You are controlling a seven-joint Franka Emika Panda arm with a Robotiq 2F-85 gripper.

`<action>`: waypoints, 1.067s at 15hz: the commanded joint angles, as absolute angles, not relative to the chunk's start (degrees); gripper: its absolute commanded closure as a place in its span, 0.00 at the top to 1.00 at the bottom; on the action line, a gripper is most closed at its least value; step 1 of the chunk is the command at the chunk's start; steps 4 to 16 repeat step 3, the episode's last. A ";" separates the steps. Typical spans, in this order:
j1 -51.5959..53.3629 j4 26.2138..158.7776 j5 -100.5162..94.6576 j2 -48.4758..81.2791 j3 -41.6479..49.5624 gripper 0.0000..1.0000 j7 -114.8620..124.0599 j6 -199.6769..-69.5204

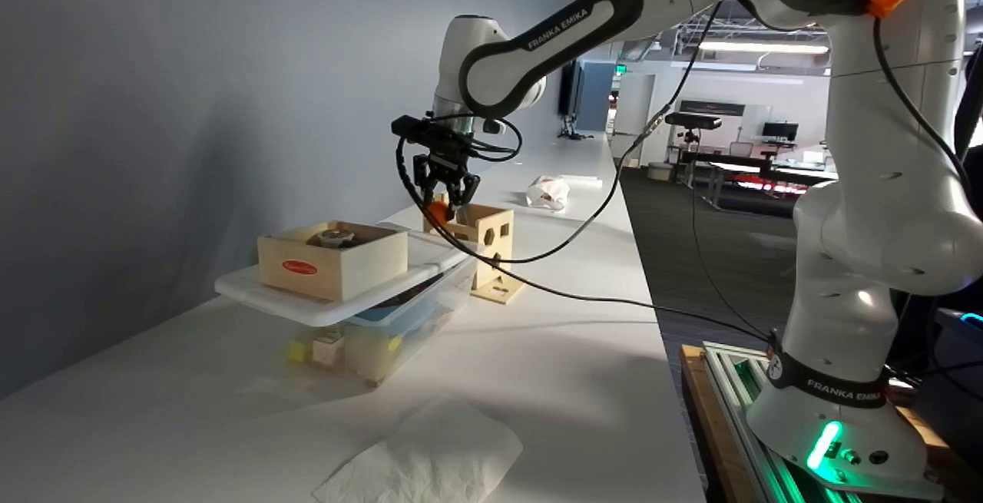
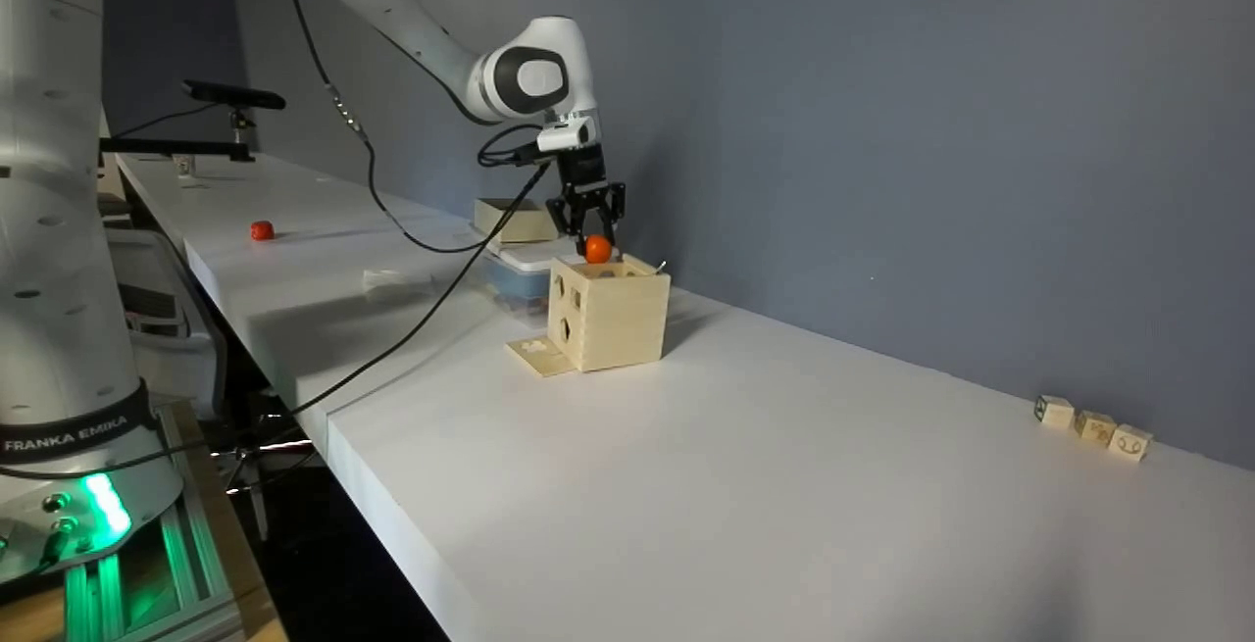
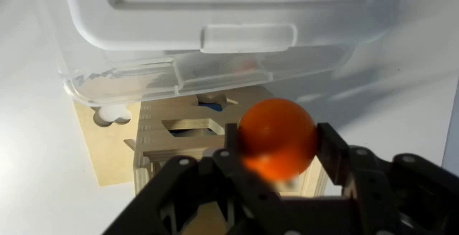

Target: Put the white object and red toy inside the cube-shaped object

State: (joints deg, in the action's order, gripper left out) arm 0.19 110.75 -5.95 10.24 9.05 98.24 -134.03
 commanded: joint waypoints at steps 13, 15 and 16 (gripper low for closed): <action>-2.73 110.87 -3.84 10.11 10.44 0.82 101.14 -133.47; -2.73 110.87 -3.84 10.11 10.44 0.82 101.14 -133.47; -2.73 110.87 -3.84 10.11 10.44 0.82 101.14 -133.47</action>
